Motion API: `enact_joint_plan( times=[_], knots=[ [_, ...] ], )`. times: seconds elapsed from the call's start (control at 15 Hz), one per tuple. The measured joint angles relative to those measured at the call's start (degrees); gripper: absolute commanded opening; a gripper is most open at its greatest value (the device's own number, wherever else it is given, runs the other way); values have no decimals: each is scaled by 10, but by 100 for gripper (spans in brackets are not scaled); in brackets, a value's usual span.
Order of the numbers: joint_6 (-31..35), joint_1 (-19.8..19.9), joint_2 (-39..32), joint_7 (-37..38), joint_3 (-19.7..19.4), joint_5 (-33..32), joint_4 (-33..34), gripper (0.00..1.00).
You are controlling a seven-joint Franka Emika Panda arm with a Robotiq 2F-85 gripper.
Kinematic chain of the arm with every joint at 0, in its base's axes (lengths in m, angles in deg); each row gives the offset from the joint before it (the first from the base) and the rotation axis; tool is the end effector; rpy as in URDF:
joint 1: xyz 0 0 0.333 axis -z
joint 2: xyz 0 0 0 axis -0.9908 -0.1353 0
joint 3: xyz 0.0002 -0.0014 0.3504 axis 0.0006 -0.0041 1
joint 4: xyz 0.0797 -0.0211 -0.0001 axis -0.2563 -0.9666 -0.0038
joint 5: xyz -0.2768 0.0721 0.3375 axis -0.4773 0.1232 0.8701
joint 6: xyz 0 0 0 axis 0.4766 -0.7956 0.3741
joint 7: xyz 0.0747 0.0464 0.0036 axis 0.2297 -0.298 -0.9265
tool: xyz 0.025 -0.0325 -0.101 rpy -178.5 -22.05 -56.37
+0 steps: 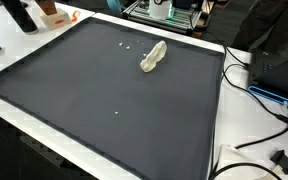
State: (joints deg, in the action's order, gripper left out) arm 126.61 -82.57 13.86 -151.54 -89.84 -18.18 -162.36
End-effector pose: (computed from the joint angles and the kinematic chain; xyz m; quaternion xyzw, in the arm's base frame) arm 0.4686 -0.1527 0.4349 -0.9205 -0.2415 -0.1248 0.2808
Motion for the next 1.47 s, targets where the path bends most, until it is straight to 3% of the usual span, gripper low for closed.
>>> enact_joint_plan(
  times=[0.2, 0.4, 0.87, 1.47],
  knots=[
    [-40, 12, -53, -48, 3, 99, 4, 25],
    [-81, 37, -102, -72, 19, 152, 6, 25],
    [-117, 80, -184, -76, 65, 188, 15, 25],
    [-125, 105, -230, -45, 87, 211, 34, 25]
  ],
)
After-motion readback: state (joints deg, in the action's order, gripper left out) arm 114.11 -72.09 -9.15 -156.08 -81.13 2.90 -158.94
